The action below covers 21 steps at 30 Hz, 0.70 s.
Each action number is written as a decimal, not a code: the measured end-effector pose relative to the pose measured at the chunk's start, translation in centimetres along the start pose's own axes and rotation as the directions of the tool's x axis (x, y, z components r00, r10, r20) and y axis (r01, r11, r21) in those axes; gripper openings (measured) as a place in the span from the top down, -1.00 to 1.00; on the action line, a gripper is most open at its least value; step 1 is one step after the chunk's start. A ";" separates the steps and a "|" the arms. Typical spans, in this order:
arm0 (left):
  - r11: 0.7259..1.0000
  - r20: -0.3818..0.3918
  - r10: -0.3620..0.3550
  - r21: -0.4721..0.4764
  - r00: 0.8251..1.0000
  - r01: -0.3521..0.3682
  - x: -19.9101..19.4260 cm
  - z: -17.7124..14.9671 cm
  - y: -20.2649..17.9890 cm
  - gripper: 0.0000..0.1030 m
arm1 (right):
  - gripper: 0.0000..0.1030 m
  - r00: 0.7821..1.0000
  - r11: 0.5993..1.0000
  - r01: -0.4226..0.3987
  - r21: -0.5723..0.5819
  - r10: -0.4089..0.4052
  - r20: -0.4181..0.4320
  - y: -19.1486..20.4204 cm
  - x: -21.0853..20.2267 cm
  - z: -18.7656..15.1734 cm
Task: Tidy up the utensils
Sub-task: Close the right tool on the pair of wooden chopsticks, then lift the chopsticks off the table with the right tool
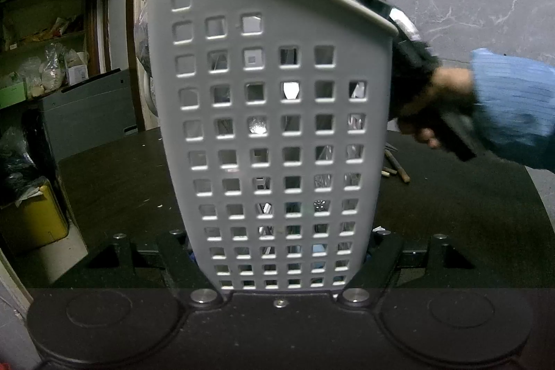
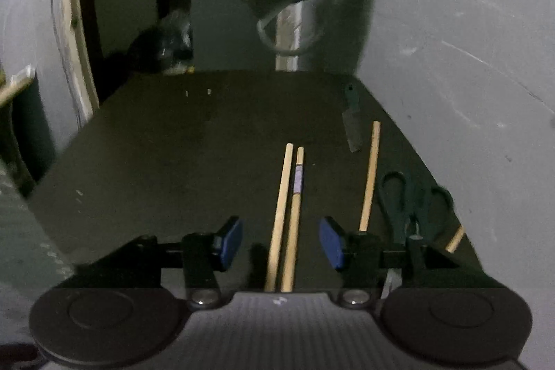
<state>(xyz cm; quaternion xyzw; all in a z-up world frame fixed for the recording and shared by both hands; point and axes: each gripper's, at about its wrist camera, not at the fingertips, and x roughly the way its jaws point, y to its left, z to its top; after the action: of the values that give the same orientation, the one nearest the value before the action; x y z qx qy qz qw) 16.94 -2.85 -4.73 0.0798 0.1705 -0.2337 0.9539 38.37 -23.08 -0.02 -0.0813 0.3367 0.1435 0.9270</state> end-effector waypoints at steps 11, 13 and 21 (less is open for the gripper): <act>1.000 0.000 0.000 0.000 1.000 0.000 0.0 0.0 0.0 -0.46 | 0.70 0.997 0.995 -0.023 0.094 0.030 -0.072 -1.4 3.3 0.8; 1.000 0.000 0.000 0.000 1.000 0.000 0.0 0.0 0.0 -0.46 | 0.71 0.995 0.991 -0.051 0.124 0.061 -0.081 -1.7 2.4 0.2; 1.000 -0.001 0.001 0.000 1.000 -0.001 -0.1 0.0 0.0 -0.46 | 0.70 0.988 0.987 -0.109 0.120 0.121 -0.092 0.4 -3.3 -4.6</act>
<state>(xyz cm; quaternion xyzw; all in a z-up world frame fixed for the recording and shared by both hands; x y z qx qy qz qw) 16.90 -2.83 -4.70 0.0798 0.1708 -0.2332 0.9540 33.04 -24.50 -1.33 -0.0153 0.3942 0.1731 0.9024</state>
